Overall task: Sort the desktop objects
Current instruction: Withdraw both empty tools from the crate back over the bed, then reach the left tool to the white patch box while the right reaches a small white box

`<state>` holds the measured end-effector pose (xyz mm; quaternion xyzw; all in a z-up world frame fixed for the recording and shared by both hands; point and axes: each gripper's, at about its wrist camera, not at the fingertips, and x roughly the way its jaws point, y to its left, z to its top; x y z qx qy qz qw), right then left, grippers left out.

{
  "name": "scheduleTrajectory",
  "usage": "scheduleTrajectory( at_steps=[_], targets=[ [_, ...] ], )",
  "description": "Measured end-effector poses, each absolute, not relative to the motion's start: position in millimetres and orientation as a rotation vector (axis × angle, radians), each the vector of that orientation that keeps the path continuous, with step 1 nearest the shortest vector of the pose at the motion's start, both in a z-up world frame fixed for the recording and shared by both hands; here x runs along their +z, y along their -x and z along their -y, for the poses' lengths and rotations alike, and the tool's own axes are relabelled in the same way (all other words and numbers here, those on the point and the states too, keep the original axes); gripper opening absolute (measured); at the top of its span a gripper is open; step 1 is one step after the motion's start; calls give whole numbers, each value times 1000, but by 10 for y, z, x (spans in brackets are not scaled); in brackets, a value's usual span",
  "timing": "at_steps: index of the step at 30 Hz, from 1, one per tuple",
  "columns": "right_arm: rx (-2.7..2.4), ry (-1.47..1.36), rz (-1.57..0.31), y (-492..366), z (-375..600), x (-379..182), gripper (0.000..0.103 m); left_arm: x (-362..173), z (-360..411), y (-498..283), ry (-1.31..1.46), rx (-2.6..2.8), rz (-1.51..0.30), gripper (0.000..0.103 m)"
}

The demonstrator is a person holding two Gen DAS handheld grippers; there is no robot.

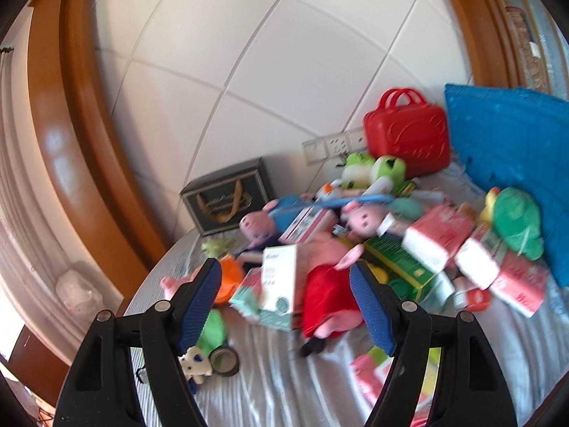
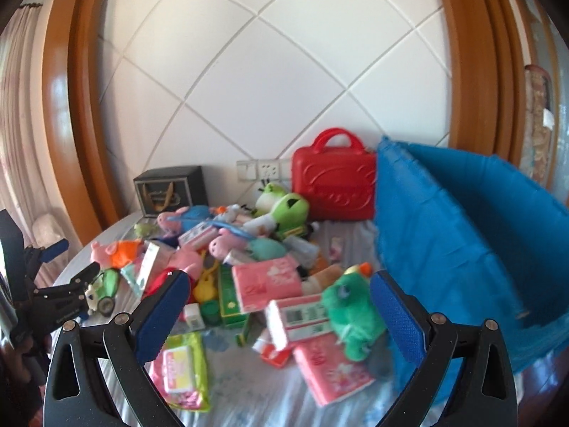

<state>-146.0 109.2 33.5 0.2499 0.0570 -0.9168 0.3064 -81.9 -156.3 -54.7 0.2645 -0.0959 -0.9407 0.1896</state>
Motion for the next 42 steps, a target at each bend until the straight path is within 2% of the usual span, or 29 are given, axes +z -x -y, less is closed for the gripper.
scheduleTrajectory(
  at_steps=[4,9,18,21,24,29,31,38,39,42],
  targets=[
    [-2378,-757,-208,1605,-785,81,103,-715,1792,891,-768,-2623,313,74],
    [-2314,-809,-260,1829,-551,-135,103,-876,2021,1059,-825,-2589,221,74],
    [-2100,-835,-268,2043,-58,-499,103,-1049,2299,1530,-838,-2553,201,74],
    [-1966,-852,-351,2008,347,-769,101,-1114,2336,1607,-866,-2550,209,74],
    [-1852,-911,-409,2049,732,-1142,92,-1195,2383,1646,-888,-2553,218,74],
    [-1759,-1020,-478,2218,1084,-1684,83,-1341,2455,1718,-907,-2572,221,74],
    [-1744,-1033,-491,2266,1143,-1792,70,-1431,2502,1807,-929,-2567,222,74],
    [-1726,-1032,-522,2335,1230,-1910,50,-1762,2723,2201,-1003,-2599,171,74],
    [-1719,-1033,-519,2334,1236,-1910,45,-1807,2761,2247,-1018,-2609,169,74],
    [-1708,-1023,-527,2292,1274,-1926,44,-1806,2892,2306,-1031,-2722,134,74]
  ],
)
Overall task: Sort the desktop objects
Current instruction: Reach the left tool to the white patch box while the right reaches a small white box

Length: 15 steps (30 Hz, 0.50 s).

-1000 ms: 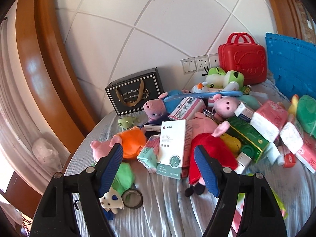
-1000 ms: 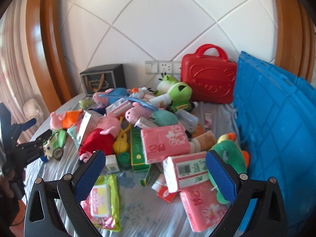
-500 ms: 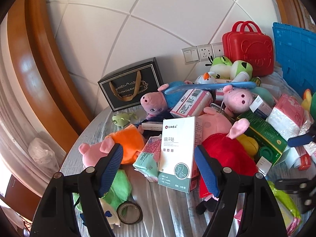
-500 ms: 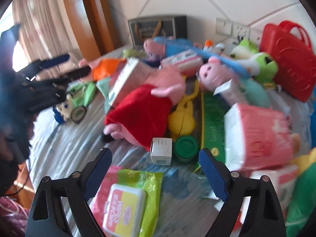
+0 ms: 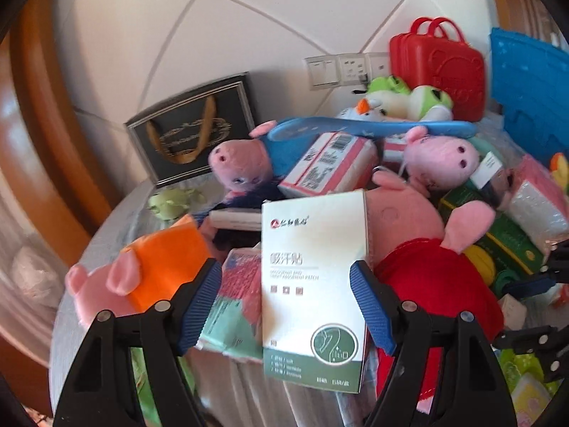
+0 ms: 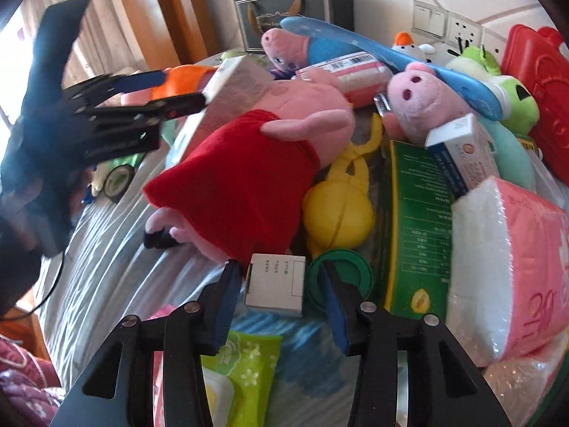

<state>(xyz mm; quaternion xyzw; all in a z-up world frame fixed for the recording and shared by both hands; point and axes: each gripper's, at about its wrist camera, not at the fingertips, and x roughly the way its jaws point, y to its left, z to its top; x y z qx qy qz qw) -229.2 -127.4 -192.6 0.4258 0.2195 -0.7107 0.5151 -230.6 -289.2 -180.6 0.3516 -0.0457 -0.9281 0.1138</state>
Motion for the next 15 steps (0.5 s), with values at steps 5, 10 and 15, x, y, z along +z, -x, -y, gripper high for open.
scheduleTrajectory(
  at_steps=[5,10,15],
  targets=[
    [-1679,-1030,-527,2188,1315,-1922,44,-1715,2968,2433,-1045,-2864,227,74],
    [-1672,-1037,-518,2191,1366,-1920,45,-1730,2929,2615,-1162,-3008,219,81],
    [-1694,-1049,-500,2261,1344,-1907,45,-1801,2877,2632,-1180,-2979,231,85]
  ],
)
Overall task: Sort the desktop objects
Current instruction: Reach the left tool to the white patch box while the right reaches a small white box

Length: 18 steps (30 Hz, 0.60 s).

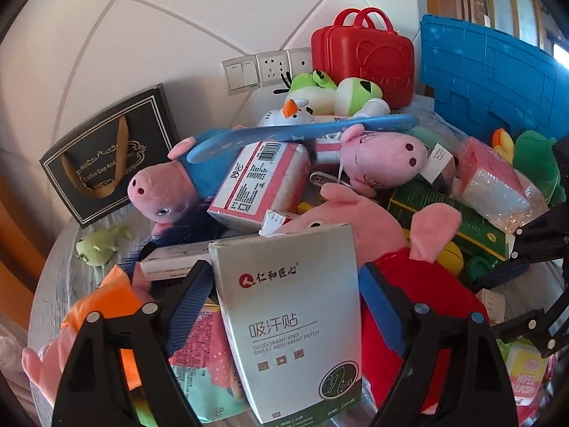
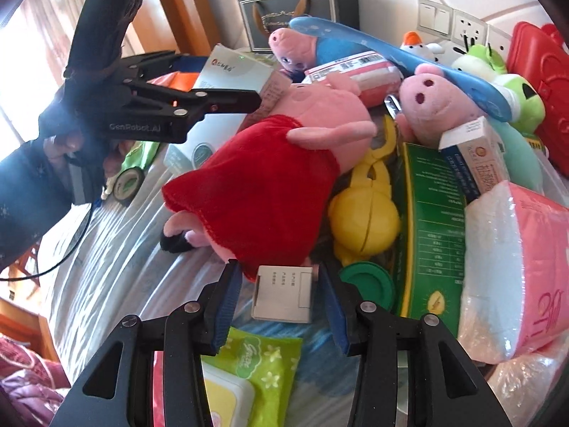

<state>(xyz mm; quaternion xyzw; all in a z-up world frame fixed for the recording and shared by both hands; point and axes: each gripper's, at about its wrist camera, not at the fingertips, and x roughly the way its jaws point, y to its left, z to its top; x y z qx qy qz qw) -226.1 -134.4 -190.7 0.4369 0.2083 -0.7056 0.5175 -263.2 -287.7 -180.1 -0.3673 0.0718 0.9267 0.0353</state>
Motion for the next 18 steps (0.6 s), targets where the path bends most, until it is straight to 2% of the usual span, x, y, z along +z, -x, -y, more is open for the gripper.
scheduleTrajectory(
  at_steps=[5,9,12,13,14,18],
  targets=[
    [-1687,-1049,-493,2296,1298,-1897,45,-1813,2720,2546,1137,2900,-323,84],
    [-1678,-1023,-534,2250,1310,-1916,45,-1882,2760,2488,1170,2937,-258,83],
    [-1703,-985,-621,2172,1397,-1929,42,-1948,2755,2482,1214,2959,-263,81],
    [-1708,-978,-656,2140,1435,-1934,34,-1942,2750,2477,1214,2959,-252,81],
    [-1709,-978,-688,2111,1463,-1937,33,-1934,2745,2464,1208,2968,-251,81],
    [-1704,-1020,-653,2136,1377,-1891,31,-1892,2679,2353,1191,2993,-264,80]
  ],
)
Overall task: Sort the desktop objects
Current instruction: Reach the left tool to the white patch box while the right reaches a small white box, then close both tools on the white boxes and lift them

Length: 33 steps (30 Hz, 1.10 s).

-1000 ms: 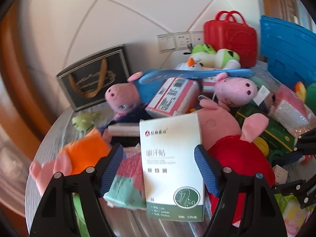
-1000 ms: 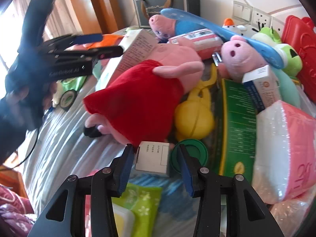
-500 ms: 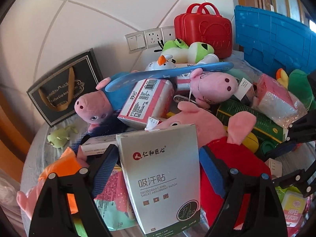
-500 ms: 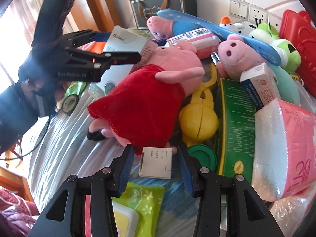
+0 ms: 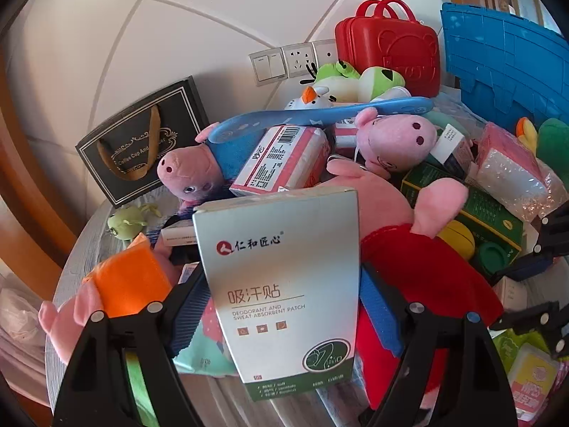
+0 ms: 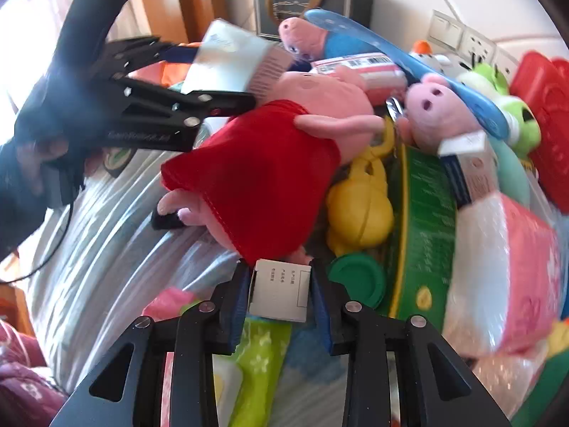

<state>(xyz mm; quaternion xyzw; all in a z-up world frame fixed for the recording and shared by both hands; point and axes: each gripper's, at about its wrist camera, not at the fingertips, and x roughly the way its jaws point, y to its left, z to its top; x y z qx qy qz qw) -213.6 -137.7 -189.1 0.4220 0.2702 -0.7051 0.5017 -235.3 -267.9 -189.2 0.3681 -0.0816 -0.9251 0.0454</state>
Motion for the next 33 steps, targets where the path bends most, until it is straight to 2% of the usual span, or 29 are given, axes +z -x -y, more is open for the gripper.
scheduleTrajectory(
  at_steps=[5,11,19,27,33],
  targets=[
    [-1689,-1097,-516,2275,1186,-1811,30,-1875,2603,2219,-1102,-2817,212,80],
    [-1721,-1075,-512,2223,1092,-1641,30,-1749,2613,2094,-1048,-2820,159,79],
    [-1785,-989,-483,2077,943,-1209,30,-1401,2454,1912,-930,-2863,218,79],
    [-1927,-848,-435,1961,640,-591,30,-825,2123,1690,-753,-2968,311,79],
    [-2108,-729,-387,1877,125,60,30,-211,1583,1600,-587,-3135,405,79]
  ],
)
